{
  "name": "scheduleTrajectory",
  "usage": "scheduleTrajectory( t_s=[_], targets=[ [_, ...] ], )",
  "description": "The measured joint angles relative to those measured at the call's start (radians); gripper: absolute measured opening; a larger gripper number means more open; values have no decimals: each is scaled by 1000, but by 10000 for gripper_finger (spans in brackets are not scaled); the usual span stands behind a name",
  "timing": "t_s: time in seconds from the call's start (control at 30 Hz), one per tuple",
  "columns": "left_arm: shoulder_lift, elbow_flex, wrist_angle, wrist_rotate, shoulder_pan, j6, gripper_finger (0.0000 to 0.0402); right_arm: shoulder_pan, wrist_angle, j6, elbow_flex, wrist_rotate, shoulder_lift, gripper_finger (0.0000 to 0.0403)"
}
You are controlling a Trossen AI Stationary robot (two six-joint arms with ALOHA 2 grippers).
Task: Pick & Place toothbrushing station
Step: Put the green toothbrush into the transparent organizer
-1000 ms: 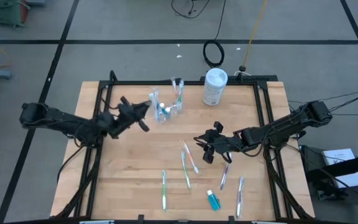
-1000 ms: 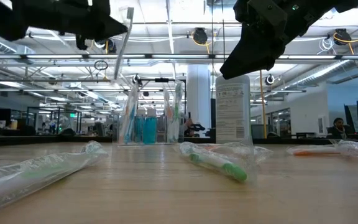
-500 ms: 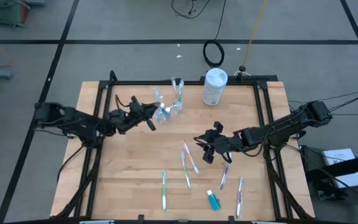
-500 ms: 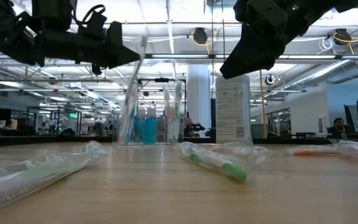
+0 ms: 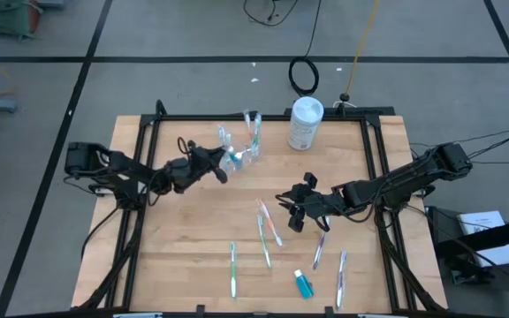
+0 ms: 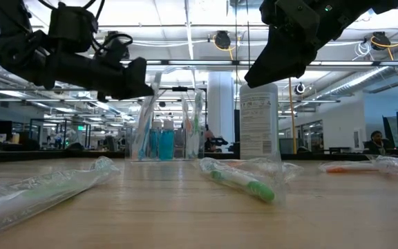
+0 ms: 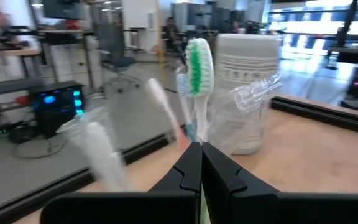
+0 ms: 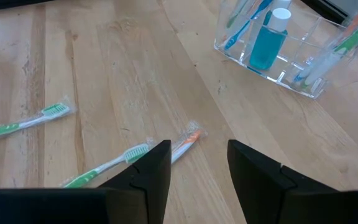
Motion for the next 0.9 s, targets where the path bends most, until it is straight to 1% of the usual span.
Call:
scheduleTrajectory(
  t_s=[0.13,0.23,0.43,0.6,0.67,0.8,0.9],
  targets=[
    [0,0,0,-139,-24,-14,3,0,0,0,0,0,0,153],
    [0,0,-5,-217,-43,-9,3,0,0,-3,0,0,0,153],
    [0,0,-102,-380,-71,-10,3,0,0,-23,0,0,0,153],
    [0,0,-235,-388,-83,-65,3,0,0,-23,0,0,0,153],
    [0,0,-278,-359,-85,-75,3,0,0,-23,0,0,0,153],
    [0,0,-299,-287,-85,-81,11,0,0,-23,0,0,0,153],
    [0,0,-299,-286,-91,-76,28,0,0,-23,0,0,0,153]
  ],
)
